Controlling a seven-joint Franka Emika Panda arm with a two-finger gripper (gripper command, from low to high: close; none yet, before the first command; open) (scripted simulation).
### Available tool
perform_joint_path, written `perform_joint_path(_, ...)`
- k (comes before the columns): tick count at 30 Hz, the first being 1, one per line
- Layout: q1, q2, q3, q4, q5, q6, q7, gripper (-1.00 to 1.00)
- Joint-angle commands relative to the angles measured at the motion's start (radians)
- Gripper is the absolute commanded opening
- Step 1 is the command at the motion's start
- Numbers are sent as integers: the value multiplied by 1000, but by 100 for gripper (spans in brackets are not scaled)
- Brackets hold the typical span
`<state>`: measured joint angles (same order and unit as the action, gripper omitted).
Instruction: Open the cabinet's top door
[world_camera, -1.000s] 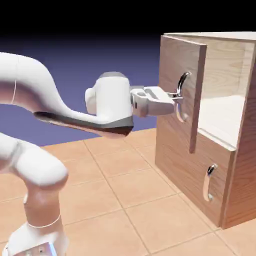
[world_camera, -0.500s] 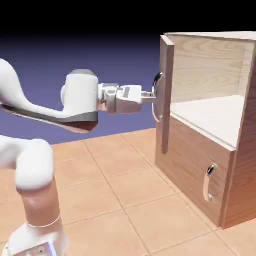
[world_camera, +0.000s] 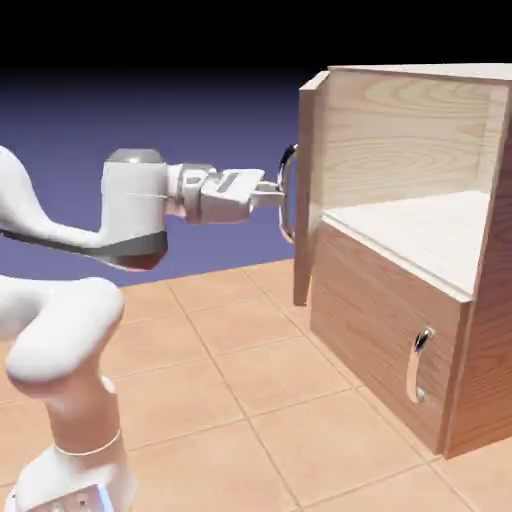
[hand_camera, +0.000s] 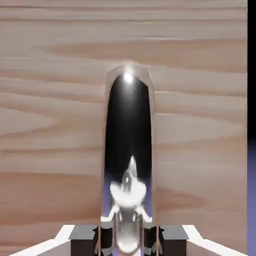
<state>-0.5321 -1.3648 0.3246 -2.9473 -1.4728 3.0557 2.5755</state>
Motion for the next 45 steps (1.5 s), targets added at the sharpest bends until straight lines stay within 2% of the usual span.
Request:
perform_joint_path(1,-1,-13,9,-12,46,0,-35,-100)
perform_joint_path(4,43,-54,30,-43,176,-54,-143,-100)
perform_joint_path(13,339,-162,142,-85,461,-443,-326,-100)
perform_joint_path(24,534,-178,447,32,767,-922,-378,-100)
perform_joint_path(31,487,-123,654,237,937,-1226,-382,-100)
perform_joint_path(45,159,-68,891,744,1102,-1699,-422,-100)
